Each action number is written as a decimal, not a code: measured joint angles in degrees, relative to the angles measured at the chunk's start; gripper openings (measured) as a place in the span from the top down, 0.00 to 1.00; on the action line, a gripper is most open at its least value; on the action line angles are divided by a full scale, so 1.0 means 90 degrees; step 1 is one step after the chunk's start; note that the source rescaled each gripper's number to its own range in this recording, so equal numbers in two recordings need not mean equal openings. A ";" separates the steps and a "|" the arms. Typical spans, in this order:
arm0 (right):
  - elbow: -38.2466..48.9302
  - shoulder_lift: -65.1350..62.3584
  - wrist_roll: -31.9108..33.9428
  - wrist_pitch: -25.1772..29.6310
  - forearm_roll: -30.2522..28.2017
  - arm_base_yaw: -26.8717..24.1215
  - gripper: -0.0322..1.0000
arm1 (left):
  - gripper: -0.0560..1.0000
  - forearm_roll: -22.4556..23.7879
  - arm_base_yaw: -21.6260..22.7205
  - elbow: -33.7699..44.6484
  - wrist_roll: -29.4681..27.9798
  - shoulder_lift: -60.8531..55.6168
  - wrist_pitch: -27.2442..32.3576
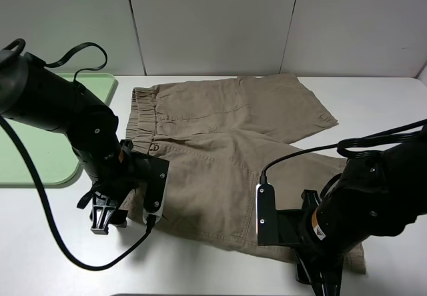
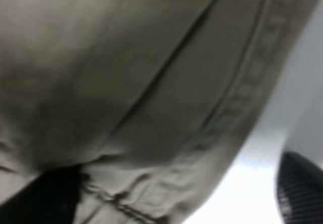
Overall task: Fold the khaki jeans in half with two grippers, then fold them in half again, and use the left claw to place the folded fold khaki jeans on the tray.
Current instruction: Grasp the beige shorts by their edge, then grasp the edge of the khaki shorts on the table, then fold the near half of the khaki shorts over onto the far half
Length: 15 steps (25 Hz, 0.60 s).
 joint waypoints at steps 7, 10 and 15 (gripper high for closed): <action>0.0000 0.0000 0.0000 -0.0172 -0.0138 0.0000 0.97 | 0.89 0.0025 0.0000 -0.0005 0.0000 0.0000 -0.0130; 0.0000 0.0000 0.0000 -0.0180 -0.0138 0.0000 0.97 | 0.92 0.0025 0.0000 -0.0005 0.0000 0.0000 -0.0150; 0.0000 0.0004 0.0000 -0.0180 -0.0138 0.0000 0.97 | 0.92 0.0025 0.0000 -0.0005 -0.0082 0.0000 -0.0195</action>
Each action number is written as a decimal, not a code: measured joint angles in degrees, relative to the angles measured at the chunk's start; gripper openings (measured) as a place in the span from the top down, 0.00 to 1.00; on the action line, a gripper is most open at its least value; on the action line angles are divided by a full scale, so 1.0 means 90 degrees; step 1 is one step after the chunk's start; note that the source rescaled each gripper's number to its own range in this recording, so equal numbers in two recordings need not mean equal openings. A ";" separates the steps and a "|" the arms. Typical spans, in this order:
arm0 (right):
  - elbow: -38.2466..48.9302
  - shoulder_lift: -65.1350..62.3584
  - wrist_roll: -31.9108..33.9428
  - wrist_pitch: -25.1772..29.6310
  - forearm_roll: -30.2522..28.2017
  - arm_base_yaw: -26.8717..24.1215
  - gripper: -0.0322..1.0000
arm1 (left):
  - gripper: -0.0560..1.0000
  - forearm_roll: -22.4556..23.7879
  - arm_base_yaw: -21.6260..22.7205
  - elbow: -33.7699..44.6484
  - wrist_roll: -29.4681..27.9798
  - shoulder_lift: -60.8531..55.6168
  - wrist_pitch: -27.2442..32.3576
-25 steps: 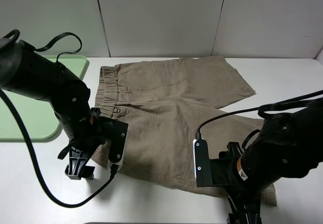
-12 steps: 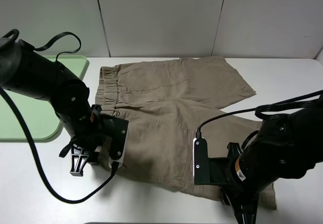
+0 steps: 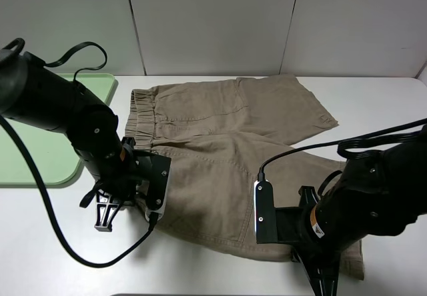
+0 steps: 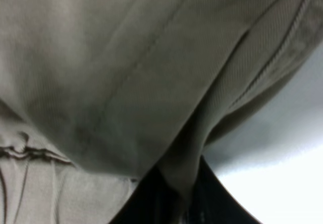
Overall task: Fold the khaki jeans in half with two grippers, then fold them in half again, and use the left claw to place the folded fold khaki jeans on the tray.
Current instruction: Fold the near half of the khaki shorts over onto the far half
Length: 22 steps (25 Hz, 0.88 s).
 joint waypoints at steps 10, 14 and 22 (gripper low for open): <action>-0.0028 -0.0072 0.0287 0.0237 0.0052 0.0000 0.97 | 0.93 0.0000 0.0000 0.0000 -0.0033 -0.0082 0.0111; -0.0002 -0.0556 0.0708 0.0505 0.0146 0.0000 0.97 | 0.93 -0.0065 0.0000 0.0006 -0.0033 -0.0414 0.0432; 0.0010 -0.1823 0.1052 0.1316 0.0263 0.0000 0.97 | 0.93 -0.0195 0.0000 0.0006 -0.0038 -0.1124 0.1296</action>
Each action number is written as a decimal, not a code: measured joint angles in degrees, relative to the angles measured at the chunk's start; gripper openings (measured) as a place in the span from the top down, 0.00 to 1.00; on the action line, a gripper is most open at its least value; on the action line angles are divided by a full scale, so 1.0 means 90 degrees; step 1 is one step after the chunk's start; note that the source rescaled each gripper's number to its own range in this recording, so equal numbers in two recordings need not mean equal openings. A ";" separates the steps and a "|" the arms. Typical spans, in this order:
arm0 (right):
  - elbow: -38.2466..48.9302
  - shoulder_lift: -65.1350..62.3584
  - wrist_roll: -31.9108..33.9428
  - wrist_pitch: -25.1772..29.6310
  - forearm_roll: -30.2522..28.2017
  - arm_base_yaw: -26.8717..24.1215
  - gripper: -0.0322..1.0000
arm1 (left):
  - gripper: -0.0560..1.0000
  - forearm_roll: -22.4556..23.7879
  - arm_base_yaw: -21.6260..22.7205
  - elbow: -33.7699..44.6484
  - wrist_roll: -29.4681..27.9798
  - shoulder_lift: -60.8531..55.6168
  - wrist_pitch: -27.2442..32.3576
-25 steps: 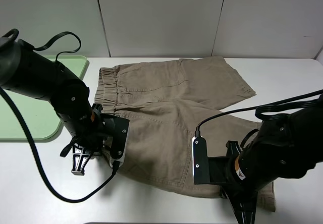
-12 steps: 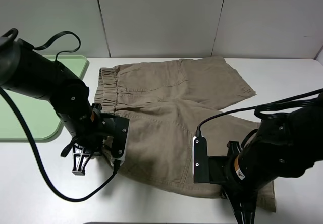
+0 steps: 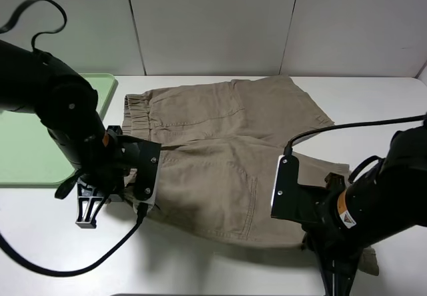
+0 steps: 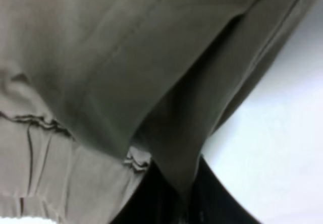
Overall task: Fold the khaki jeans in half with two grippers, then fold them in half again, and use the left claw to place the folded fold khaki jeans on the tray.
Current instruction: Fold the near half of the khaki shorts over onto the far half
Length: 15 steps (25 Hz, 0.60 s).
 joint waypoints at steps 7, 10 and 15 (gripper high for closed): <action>-0.0267 -0.0894 0.0465 0.1017 0.0314 0.0000 0.97 | 0.94 -0.0237 -0.0006 0.0000 0.0000 -0.0649 0.0673; -0.0723 -0.1082 0.0726 0.1723 0.0343 0.0000 0.97 | 0.94 -0.0307 -0.0006 -0.0006 -0.0007 -0.0937 0.0937; -0.1293 -0.1117 0.1125 0.2659 0.0438 0.0000 0.97 | 0.94 -0.0507 -0.0082 -0.0010 -0.0007 -0.1382 0.1453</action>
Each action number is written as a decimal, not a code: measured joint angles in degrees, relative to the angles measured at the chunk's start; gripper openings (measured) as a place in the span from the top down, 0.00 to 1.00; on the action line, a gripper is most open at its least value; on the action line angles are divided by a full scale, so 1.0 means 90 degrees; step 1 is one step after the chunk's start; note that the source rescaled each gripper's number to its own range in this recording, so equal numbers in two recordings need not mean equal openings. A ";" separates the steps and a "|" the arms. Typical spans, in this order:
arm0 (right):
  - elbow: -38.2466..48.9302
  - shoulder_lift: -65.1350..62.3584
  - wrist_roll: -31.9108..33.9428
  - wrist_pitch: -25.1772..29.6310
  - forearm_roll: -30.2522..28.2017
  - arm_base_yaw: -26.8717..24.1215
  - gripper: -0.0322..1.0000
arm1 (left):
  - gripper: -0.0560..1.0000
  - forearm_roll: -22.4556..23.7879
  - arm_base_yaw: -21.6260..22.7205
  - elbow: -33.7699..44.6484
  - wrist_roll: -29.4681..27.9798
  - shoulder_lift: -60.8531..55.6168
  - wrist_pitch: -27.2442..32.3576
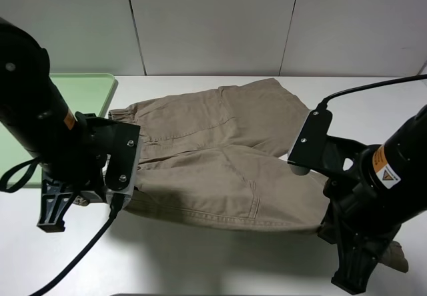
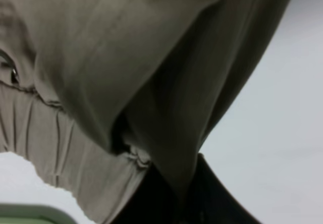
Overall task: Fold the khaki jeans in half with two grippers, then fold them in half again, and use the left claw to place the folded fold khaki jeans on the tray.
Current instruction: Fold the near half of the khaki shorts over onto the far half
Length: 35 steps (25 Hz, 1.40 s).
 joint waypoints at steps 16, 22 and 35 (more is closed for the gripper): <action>-0.1482 0.0025 0.0303 0.1606 0.0109 -0.0034 0.97 | 0.94 0.0022 -0.0655 0.0000 -0.0426 -0.0733 0.1115; -0.2168 0.0463 0.0118 0.1723 0.0000 -0.0891 0.97 | 0.94 0.0068 -0.0655 0.0000 -0.0959 -0.0733 0.0687; -0.4502 0.2321 -0.0594 0.1588 -0.0489 -0.1773 0.97 | 0.94 0.0301 0.0090 0.0000 -0.1668 -0.0733 -0.0658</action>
